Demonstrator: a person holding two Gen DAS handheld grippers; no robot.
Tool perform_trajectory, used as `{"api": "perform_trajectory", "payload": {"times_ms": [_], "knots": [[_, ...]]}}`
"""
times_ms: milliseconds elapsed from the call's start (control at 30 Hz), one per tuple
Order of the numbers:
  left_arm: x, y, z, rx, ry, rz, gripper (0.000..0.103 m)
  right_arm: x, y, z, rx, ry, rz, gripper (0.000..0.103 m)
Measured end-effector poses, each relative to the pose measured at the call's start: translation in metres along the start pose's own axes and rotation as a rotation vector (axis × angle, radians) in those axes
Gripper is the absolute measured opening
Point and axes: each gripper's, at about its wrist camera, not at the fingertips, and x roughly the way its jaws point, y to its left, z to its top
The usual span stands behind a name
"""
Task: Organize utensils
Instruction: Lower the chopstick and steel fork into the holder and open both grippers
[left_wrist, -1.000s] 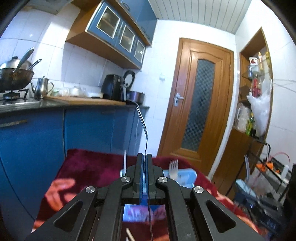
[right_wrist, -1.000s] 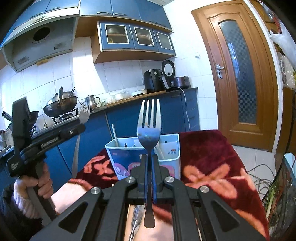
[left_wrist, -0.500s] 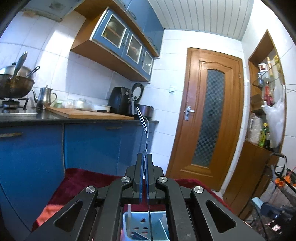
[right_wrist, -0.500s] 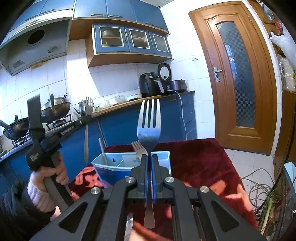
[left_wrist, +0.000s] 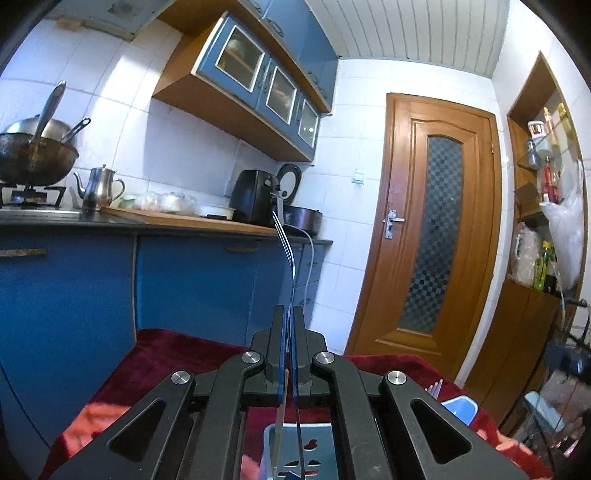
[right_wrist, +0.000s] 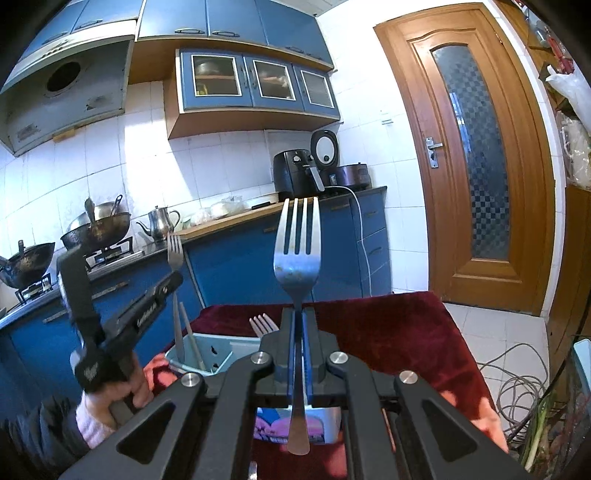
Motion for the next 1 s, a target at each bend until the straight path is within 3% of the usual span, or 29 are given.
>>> {"api": "perform_trajectory", "payload": {"times_ms": [233,567,933,1000], "knots": [[-0.002,-0.002,-0.009,0.008,-0.003,-0.007,0.002,0.029,0.005,0.013,-0.030,-0.035,-0.036,0.005],[0.000,-0.002,-0.011,0.010,0.018,-0.034,0.002,0.074,0.005,-0.013,-0.038,0.096,-0.045,0.005],[-0.002,-0.003,-0.010,0.014,0.031,-0.022,0.002,0.079,0.008,-0.020,-0.052,0.133,-0.034,0.007],[-0.003,-0.005,-0.009,0.023,0.044,-0.025,0.004,0.079,0.008,-0.021,-0.045,0.142,-0.027,0.015]]}}
